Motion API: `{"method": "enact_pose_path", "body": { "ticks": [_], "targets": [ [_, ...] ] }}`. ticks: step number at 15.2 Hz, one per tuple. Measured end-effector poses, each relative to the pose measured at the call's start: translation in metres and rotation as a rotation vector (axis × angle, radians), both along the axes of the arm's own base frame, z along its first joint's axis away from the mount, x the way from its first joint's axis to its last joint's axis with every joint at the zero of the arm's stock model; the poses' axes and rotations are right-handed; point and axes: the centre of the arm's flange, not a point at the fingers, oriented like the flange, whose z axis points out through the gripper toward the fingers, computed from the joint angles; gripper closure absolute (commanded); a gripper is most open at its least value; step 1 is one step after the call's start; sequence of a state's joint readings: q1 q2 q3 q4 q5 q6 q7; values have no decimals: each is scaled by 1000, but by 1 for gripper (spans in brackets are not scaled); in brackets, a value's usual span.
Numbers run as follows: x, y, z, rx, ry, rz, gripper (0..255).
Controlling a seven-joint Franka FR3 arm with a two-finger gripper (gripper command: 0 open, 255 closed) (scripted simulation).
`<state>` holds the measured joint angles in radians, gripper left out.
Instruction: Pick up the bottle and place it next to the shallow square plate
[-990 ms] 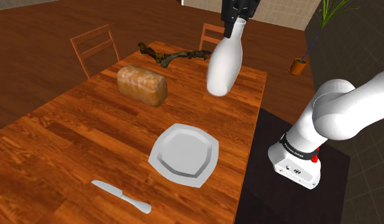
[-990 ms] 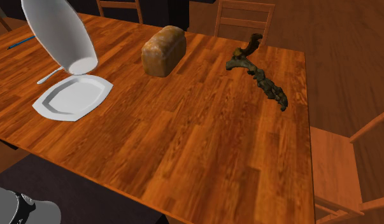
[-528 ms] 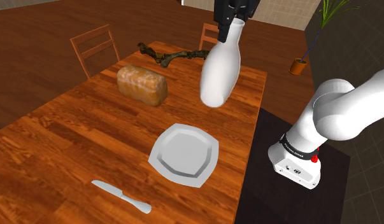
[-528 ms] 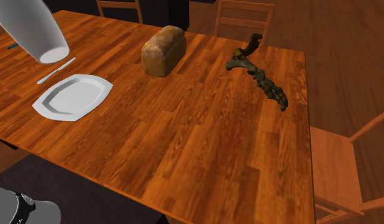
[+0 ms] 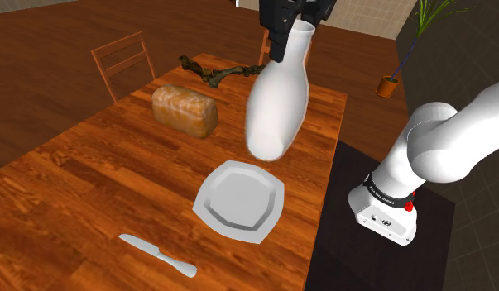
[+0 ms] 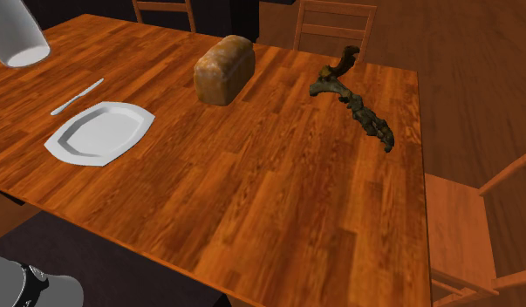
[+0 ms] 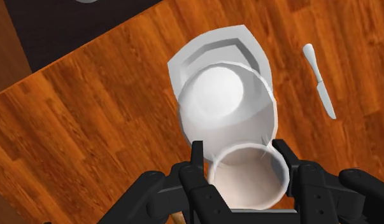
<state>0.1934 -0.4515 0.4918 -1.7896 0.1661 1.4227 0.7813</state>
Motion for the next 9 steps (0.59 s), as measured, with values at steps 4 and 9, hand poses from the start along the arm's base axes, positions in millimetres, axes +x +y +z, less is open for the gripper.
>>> {"method": "enact_pose_path", "body": {
  "ticks": [4, 9],
  "targets": [
    [-21, 46, 15, -1, -1, 0, 255],
    [-45, 107, 32, -2, -1, 3, 255]
  ]
}}
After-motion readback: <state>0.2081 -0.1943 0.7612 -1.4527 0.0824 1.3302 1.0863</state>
